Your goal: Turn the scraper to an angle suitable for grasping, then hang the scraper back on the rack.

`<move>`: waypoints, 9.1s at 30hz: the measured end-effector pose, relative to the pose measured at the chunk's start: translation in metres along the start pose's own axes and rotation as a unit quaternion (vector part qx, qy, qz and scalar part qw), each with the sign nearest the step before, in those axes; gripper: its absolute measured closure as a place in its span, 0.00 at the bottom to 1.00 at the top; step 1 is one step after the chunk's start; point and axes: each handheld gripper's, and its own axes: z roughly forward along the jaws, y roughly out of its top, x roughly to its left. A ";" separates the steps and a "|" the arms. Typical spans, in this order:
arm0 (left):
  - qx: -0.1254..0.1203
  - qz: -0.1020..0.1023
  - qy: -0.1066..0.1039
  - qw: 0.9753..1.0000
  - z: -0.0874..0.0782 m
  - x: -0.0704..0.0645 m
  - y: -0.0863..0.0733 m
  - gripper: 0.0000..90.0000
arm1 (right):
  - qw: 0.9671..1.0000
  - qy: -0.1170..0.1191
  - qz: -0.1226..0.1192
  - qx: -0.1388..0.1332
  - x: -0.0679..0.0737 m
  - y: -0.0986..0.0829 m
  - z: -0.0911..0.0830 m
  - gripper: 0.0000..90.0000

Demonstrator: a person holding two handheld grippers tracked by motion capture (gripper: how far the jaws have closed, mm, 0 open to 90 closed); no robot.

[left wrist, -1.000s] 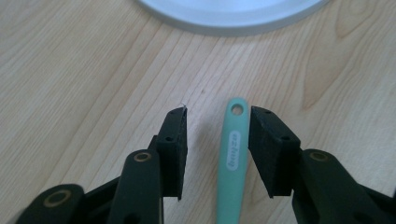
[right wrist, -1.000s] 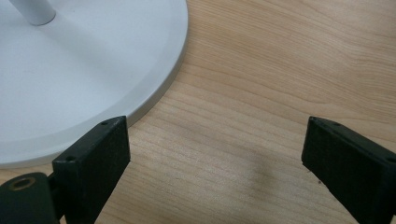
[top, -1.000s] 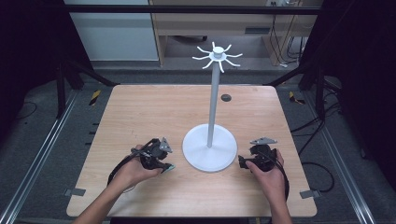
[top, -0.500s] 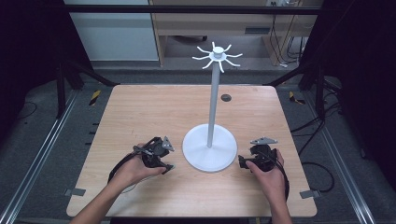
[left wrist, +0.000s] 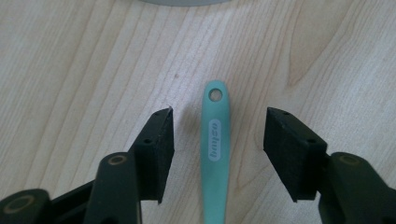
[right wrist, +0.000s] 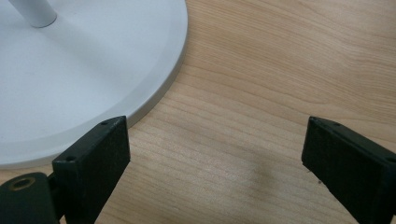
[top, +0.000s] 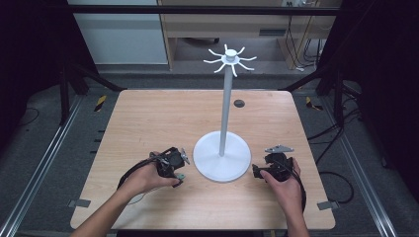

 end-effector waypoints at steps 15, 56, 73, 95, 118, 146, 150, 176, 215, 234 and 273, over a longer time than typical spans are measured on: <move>0.021 -0.004 -0.016 1.000 0.008 0.005 0.000 0.64 | 1.000 0.000 0.001 -0.001 0.000 0.000 0.000 0.09; 0.002 0.007 -0.010 1.000 -0.015 0.004 -0.004 0.82 | 1.000 -0.001 -0.002 -0.001 0.001 0.000 0.000 0.09; -0.077 -0.020 0.004 0.997 -0.068 0.019 -0.024 0.82 | 1.000 0.000 -0.003 0.000 0.001 0.000 0.000 0.09; -0.153 -0.031 0.035 0.987 -0.130 0.027 -0.033 0.82 | 1.000 0.000 -0.003 0.000 0.002 0.000 0.000 0.09; -0.249 -0.041 0.058 0.966 -0.192 0.027 0.006 0.82 | 1.000 0.000 -0.003 -0.001 0.002 0.000 0.000 0.09; -0.310 -0.033 0.080 0.947 -0.245 0.007 0.053 0.82 | 1.000 -0.001 -0.003 -0.002 0.001 0.000 0.000 0.09; -0.315 -0.034 0.083 0.945 -0.249 0.006 0.057 0.82 | 1.000 0.000 -0.002 -0.004 0.001 0.000 -0.001 0.09; -0.356 -0.037 0.103 0.928 -0.277 -0.009 0.082 0.82 | 1.000 -0.001 -0.001 -0.005 0.000 0.000 -0.001 0.09; -0.377 -0.033 0.110 0.919 -0.286 -0.015 0.108 0.82 | 1.000 0.003 0.003 -0.004 0.000 0.000 -0.002 0.09; -0.381 -0.040 0.103 0.918 -0.282 -0.010 0.111 0.82 | 1.000 0.003 0.004 -0.004 0.000 -0.001 -0.002 0.09; -0.406 -0.052 0.111 0.906 -0.275 -0.009 0.106 0.66 | 1.000 0.004 0.006 -0.003 0.000 -0.001 -0.002 0.09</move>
